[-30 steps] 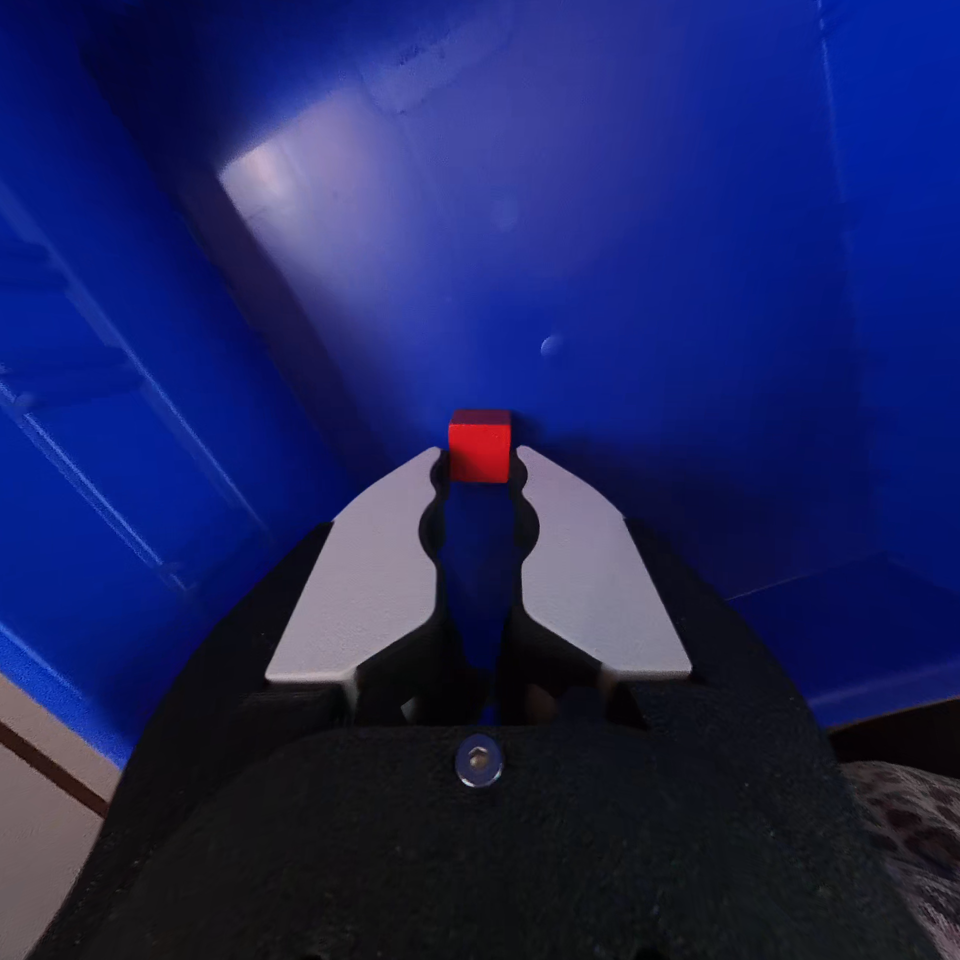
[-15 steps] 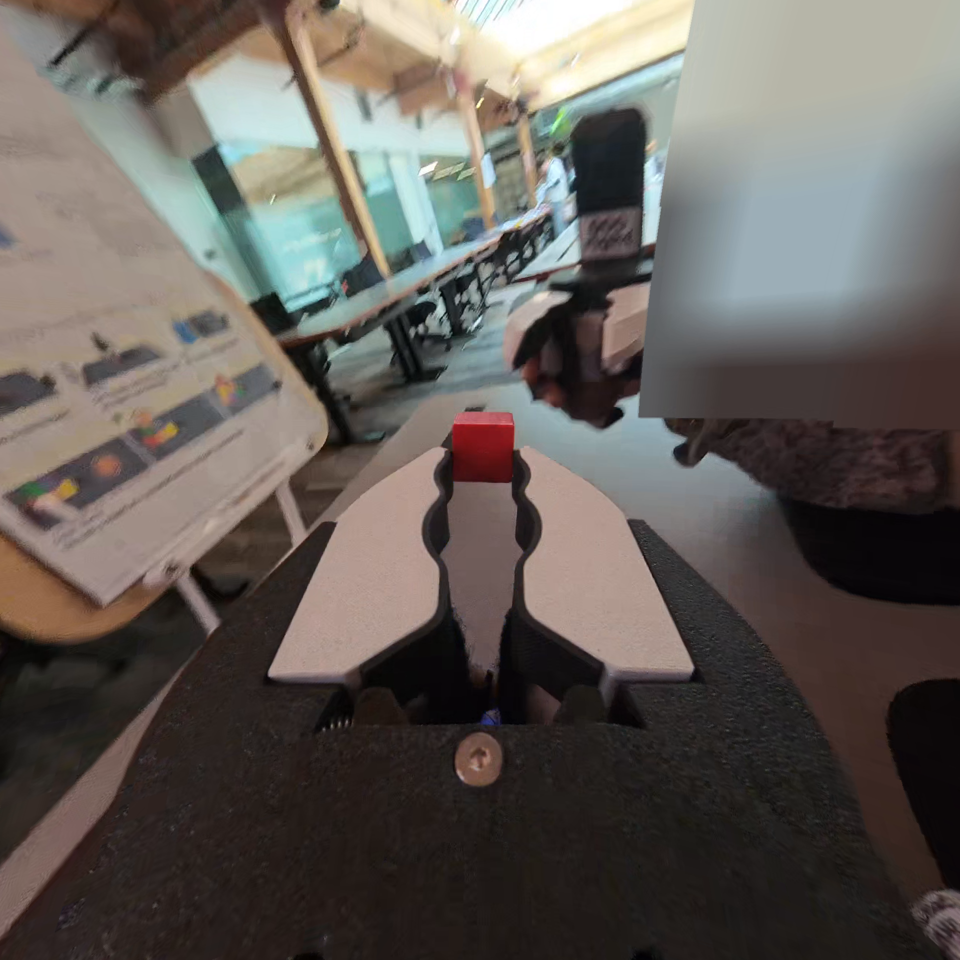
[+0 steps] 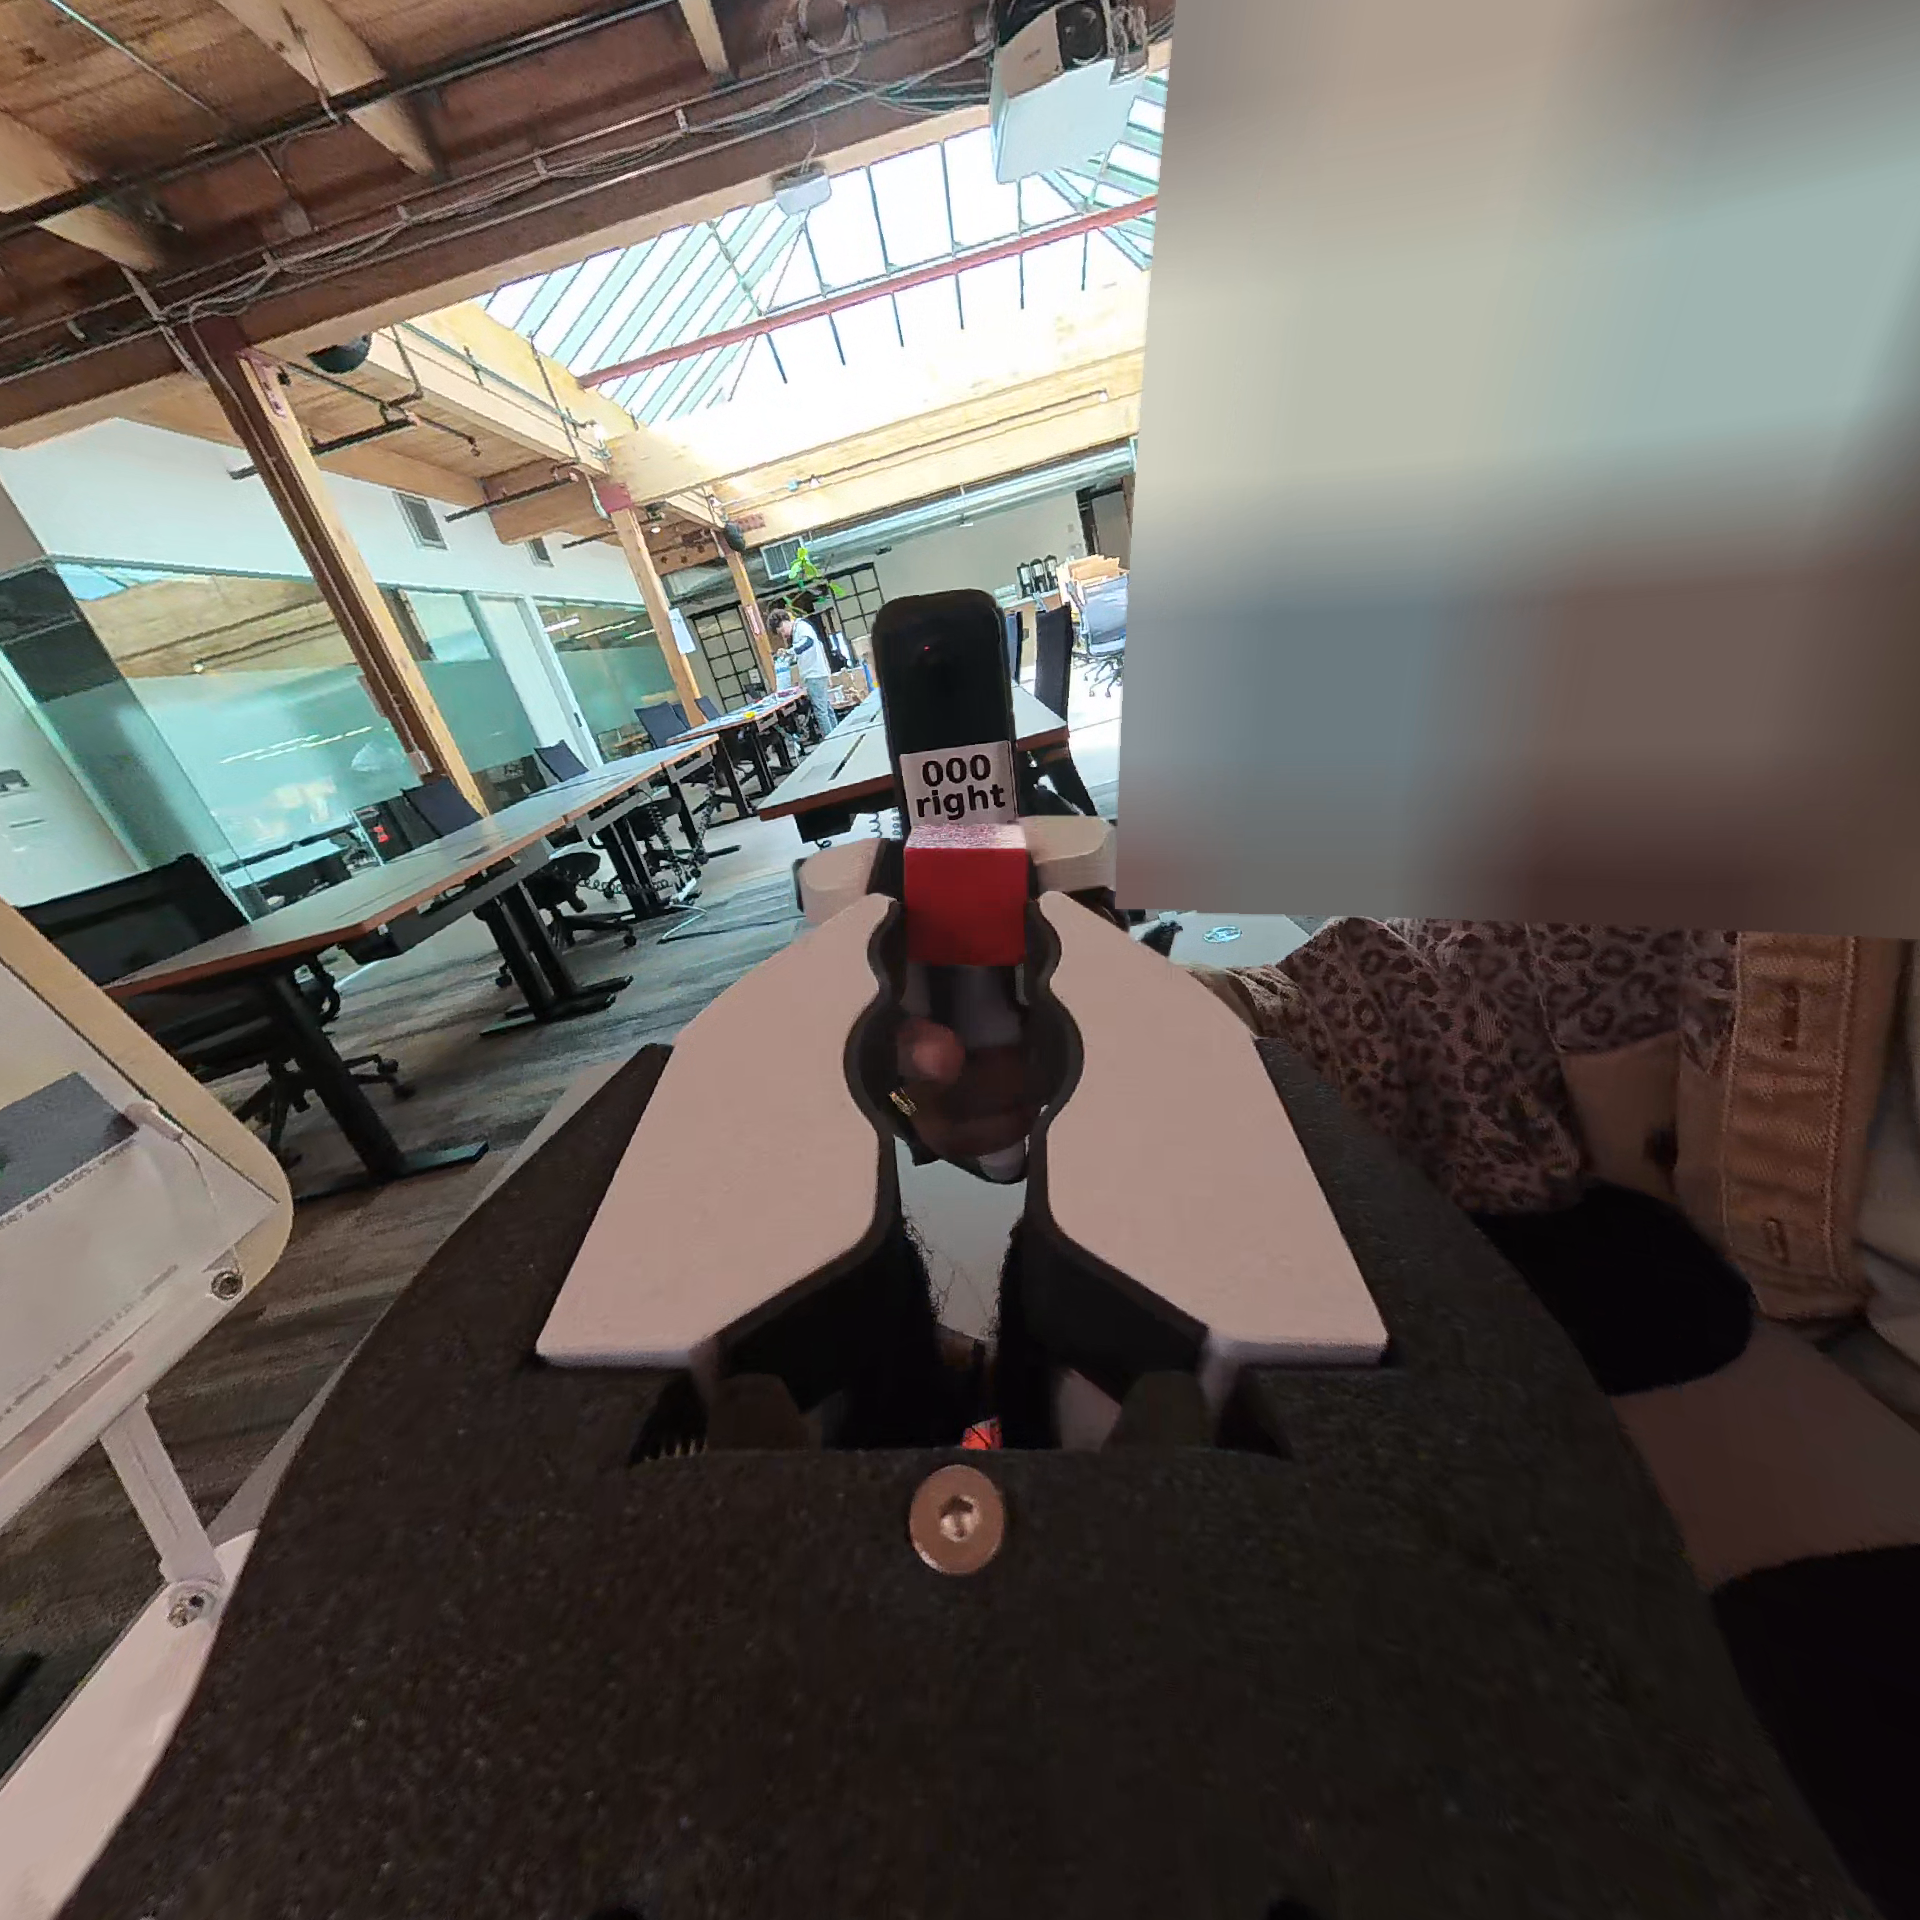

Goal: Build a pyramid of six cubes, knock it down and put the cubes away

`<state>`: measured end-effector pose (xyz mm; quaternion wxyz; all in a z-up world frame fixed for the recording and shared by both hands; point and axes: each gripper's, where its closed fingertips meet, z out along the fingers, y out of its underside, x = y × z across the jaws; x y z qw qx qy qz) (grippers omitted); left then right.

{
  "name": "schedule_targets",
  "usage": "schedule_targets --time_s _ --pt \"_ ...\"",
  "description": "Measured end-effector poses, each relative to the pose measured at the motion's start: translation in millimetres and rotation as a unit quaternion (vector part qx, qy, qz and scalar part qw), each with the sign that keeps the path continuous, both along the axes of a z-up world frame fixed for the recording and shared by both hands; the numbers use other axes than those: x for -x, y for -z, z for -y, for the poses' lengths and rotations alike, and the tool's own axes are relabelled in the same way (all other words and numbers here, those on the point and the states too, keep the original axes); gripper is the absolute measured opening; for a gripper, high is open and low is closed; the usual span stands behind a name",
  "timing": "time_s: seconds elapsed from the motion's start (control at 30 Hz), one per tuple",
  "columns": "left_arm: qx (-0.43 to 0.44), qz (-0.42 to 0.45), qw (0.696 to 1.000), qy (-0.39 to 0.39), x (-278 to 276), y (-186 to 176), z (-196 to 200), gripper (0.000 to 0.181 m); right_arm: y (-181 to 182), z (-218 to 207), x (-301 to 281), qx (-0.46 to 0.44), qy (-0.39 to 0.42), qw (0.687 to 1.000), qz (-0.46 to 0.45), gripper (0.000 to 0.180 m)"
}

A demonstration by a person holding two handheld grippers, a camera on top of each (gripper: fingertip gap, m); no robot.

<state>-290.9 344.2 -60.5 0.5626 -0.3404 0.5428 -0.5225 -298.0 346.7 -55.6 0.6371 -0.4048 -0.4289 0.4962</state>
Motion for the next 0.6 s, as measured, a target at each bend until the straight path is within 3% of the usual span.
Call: schedule_targets --time_s 0.2,0.3,0.4,0.47,0.6 --pt "0.014 -0.057 0.997 -0.044 1 11 -9 0.025 1 -1 -11 -0.024 0.025 0.999 0.039 0.024" --pt "0.040 -0.205 0.966 -0.152 19 50 -33 0.028 20 -8 -31 -0.019 0.060 0.987 0.149 0.020" --pt "0.043 -0.388 0.882 -0.266 63 108 -54 0.028 70 -22 -57 -0.001 0.114 0.941 0.318 0.020" --pt "0.069 -0.450 0.842 -0.288 84 129 -55 0.025 107 -30 -74 0.020 0.139 0.894 0.426 0.020" --pt "0.103 -0.449 0.834 -0.305 94 133 -62 0.023 173 -30 -84 0.086 0.113 0.804 0.577 0.020"
